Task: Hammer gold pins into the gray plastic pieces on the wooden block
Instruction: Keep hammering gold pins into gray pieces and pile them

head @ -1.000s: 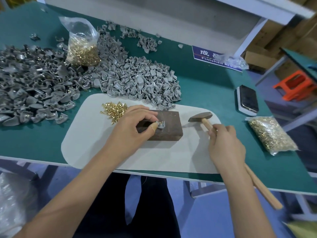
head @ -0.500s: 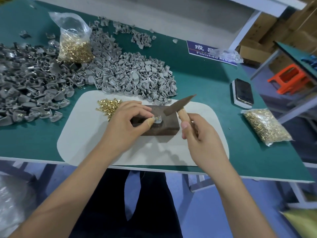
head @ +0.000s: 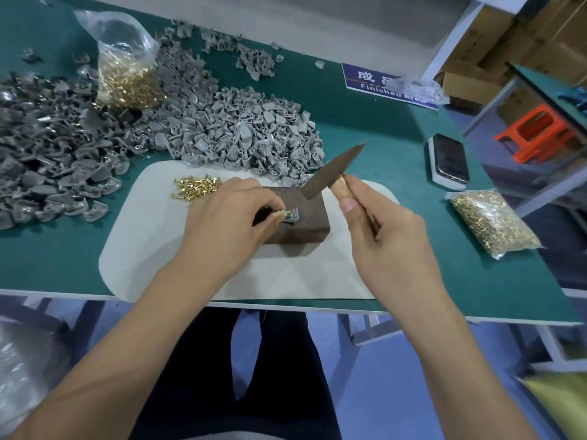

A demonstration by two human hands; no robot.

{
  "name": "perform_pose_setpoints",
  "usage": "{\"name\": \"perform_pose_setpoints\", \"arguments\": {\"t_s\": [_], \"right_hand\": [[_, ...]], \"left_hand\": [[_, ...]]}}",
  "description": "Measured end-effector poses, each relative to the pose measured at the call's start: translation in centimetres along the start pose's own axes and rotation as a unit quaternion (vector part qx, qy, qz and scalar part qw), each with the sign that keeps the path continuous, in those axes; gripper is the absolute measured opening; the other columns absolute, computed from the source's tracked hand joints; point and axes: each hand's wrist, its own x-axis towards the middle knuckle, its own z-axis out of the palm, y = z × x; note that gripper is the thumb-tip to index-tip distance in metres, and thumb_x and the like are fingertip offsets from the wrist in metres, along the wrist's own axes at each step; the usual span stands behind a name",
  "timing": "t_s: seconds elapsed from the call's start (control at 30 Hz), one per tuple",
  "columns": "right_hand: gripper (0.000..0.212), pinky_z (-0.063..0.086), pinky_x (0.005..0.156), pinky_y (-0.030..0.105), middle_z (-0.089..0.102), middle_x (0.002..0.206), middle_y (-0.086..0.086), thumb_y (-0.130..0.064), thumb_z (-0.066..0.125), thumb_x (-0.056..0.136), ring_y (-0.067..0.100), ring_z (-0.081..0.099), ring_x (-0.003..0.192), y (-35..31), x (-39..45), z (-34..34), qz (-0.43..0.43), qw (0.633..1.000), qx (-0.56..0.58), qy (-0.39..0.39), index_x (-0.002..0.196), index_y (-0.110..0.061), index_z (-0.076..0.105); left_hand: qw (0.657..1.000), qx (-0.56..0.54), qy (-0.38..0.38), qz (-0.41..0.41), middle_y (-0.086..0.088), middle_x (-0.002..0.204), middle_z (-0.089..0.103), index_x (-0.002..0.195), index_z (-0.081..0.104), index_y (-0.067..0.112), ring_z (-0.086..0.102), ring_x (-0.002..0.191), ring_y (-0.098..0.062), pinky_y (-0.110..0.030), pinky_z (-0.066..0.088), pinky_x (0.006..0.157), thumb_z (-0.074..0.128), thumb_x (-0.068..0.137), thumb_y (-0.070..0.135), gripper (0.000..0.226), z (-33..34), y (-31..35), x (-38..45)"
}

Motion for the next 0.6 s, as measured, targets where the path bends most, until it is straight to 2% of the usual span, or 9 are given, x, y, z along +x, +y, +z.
{"name": "perform_pose_setpoints", "arguments": {"t_s": [0.07,0.17,0.23,0.33,0.4,0.47,0.5,0.6], "right_hand": [[0.03,0.056,0.071,0.042,0.067,0.087,-0.014,-0.048,0.043,0.104,0.017,0.057,0.076,0.1,0.0,0.3,0.004,1.0,-0.012,-0.023,0.131,-0.057,0.052],[0.031,0.056,0.078,0.045,0.07,0.094,-0.015,-0.046,0.043,0.105,0.021,0.059,0.084,0.3,0.1,0.9,0.009,0.997,-0.023,-0.071,0.134,-0.052,0.053],[0.03,0.056,0.076,0.044,0.07,0.091,-0.013,-0.045,0.044,0.106,0.02,0.06,0.082,0.5,0.3,0.8,0.005,0.999,-0.004,-0.051,0.133,-0.05,0.054],[0.027,0.05,0.06,0.038,0.059,0.074,-0.009,-0.045,0.044,0.105,0.017,0.049,0.066,0.8,0.6,0.5,-0.006,1.0,0.008,-0.003,0.128,-0.052,0.056],[0.028,0.051,0.062,0.037,0.06,0.074,-0.011,-0.046,0.044,0.105,0.016,0.05,0.065,0.9,0.4,0.9,-0.005,1.0,0.009,-0.01,0.129,-0.052,0.056],[0.031,0.057,0.072,0.039,0.066,0.08,-0.013,-0.048,0.043,0.104,0.015,0.056,0.071,1.0,0.0,1.4,0.007,0.999,0.004,-0.046,0.132,-0.055,0.054],[0.032,0.055,0.072,0.044,0.066,0.079,-0.012,-0.049,0.042,0.103,0.016,0.055,0.07,1.2,-0.2,1.4,0.01,0.999,0.003,-0.053,0.132,-0.056,0.054],[0.03,0.049,0.062,0.032,0.06,0.072,-0.012,-0.047,0.043,0.104,0.016,0.048,0.063,1.7,0.0,0.8,0.007,1.0,0.027,-0.009,0.128,-0.058,0.057]], "left_hand": [[1.0,0.021,-0.002,-0.002,0.016,0.09,0.06,0.092,0.07,0.038,0.055,0.095,-0.01,-0.029,0.032,0.063,0.069,0.09,0.042,0.004,-0.3,0.4,0.1],[0.999,0.032,-0.008,-0.008,0.015,0.094,0.062,0.096,0.071,0.037,0.054,0.099,-0.011,-0.028,0.031,0.064,0.068,0.092,0.042,0.007,-0.5,0.7,0.1],[0.999,0.037,-0.018,-0.008,0.015,0.095,0.061,0.096,0.07,0.038,0.055,0.101,-0.012,-0.029,0.034,0.065,0.067,0.092,0.042,0.006,-0.7,0.7,0.3],[0.998,0.059,-0.037,0.0,0.016,0.094,0.061,0.094,0.069,0.039,0.056,0.1,-0.012,-0.029,0.033,0.063,0.066,0.093,0.041,0.004,-0.9,0.9,0.8],[0.996,0.071,-0.044,0.002,0.016,0.094,0.061,0.094,0.069,0.038,0.055,0.1,-0.012,-0.029,0.031,0.063,0.066,0.093,0.042,0.005,-1.0,1.0,1.0],[0.996,0.07,-0.047,0.002,0.016,0.094,0.061,0.094,0.07,0.038,0.055,0.1,-0.011,-0.029,0.03,0.063,0.066,0.093,0.043,0.007,-1.1,1.0,1.0],[0.997,0.066,-0.049,0.002,0.017,0.094,0.062,0.095,0.07,0.038,0.055,0.1,-0.011,-0.029,0.031,0.063,0.066,0.093,0.044,0.007,-1.2,0.9,1.0],[0.996,0.069,-0.054,0.002,0.018,0.094,0.061,0.094,0.069,0.039,0.054,0.101,-0.01,-0.029,0.03,0.064,0.065,0.093,0.044,0.007,-1.2,0.9,1.0]]}}
